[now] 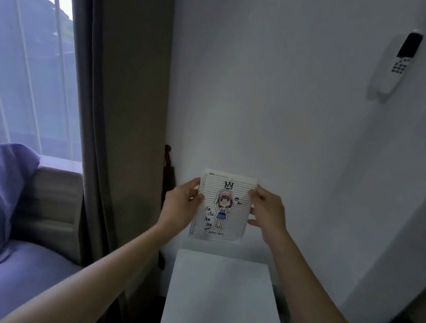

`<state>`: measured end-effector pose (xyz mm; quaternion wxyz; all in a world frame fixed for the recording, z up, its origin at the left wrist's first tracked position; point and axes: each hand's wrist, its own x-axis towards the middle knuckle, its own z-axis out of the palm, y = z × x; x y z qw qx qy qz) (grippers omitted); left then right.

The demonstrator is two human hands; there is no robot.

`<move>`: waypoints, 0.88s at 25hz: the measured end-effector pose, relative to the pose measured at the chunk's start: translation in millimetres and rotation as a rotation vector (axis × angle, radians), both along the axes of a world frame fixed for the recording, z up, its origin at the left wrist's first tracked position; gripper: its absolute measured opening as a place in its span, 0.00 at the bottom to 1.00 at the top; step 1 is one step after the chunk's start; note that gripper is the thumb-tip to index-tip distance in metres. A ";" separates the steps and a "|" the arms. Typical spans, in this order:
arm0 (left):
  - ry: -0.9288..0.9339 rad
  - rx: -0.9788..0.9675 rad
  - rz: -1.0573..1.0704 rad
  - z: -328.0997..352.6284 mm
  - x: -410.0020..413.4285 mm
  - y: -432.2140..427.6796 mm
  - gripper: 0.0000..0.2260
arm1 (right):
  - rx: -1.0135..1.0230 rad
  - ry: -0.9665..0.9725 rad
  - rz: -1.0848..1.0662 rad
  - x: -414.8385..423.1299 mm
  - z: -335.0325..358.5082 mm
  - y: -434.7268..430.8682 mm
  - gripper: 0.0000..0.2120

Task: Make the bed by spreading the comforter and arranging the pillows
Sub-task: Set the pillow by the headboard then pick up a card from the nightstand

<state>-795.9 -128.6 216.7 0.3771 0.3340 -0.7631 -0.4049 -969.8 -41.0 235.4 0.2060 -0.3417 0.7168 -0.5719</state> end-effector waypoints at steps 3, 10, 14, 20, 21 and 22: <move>-0.250 0.080 0.001 -66.0 -12.7 10.1 0.18 | 0.135 0.002 -0.005 -2.6 -64.0 2.2 0.13; -0.406 0.594 -0.225 -227.8 -22.9 33.5 0.37 | 0.442 -0.186 0.133 -13.4 -207.7 20.1 0.32; -0.388 0.681 -0.223 -293.8 -18.4 48.2 0.37 | 0.552 -0.249 0.175 -21.4 -272.6 31.8 0.36; -0.427 0.660 -0.193 -288.5 -19.8 77.2 0.37 | 0.513 -0.343 0.195 -18.2 -299.0 45.9 0.35; -0.422 0.646 -0.186 -288.9 -21.7 79.9 0.37 | 0.498 -0.338 0.208 -19.4 -304.4 45.1 0.35; -0.417 0.645 -0.177 -286.6 -23.0 81.9 0.37 | 0.471 -0.335 0.211 -22.2 -309.4 43.4 0.36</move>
